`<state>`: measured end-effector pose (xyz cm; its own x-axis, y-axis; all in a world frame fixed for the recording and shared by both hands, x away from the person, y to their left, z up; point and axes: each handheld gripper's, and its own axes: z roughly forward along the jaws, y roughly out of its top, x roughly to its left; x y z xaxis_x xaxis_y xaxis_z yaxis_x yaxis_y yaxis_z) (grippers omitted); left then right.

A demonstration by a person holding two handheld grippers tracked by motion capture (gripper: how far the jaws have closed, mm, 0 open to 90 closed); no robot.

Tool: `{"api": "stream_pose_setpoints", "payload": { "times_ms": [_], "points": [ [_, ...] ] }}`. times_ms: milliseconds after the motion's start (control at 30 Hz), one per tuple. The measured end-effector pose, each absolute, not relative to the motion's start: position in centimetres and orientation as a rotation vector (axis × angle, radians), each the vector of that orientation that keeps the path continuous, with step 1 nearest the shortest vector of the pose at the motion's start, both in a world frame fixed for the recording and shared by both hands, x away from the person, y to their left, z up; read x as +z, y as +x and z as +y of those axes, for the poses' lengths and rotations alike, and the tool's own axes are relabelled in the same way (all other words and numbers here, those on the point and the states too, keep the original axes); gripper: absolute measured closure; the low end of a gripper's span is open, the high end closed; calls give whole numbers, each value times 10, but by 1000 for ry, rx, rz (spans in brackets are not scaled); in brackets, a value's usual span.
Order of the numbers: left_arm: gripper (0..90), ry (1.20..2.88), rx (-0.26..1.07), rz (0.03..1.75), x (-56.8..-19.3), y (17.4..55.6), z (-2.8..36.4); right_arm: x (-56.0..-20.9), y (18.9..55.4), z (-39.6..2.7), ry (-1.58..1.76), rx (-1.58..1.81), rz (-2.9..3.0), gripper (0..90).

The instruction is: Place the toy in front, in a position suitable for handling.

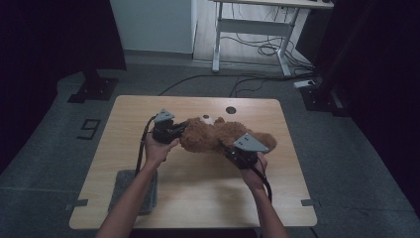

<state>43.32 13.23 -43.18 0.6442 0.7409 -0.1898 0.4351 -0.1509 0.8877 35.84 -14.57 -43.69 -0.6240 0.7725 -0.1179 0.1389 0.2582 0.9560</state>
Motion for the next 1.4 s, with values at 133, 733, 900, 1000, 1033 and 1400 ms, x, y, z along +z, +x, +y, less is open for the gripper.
{"api": "stream_pose_setpoints", "payload": {
  "times_ms": [133, 733, 900, 1000, 1033, 1400],
  "points": [
    [840, 1833, 337, 1017, -455, 444, 148, -459, 361, -125, 798, 1358, 2054, 743],
    [815, 1960, 337, 1121, -487, 460, 146, -500, 367, -104, 828, 1391, 2211, 726],
    [766, 1940, 348, 1139, -482, 459, 151, -504, 367, -106, 849, 1414, 2210, 719],
    [657, 1913, 383, 1135, -471, 455, 162, -508, 365, -107, 872, 1390, 2215, 711],
    [657, 1890, 356, 1123, -466, 453, 166, -508, 365, -107, 872, 1390, 2215, 711],
    [490, 1966, 285, 1019, -458, 411, 163, -514, 368, -114, 920, 1434, 2193, 709]
  ]
}}
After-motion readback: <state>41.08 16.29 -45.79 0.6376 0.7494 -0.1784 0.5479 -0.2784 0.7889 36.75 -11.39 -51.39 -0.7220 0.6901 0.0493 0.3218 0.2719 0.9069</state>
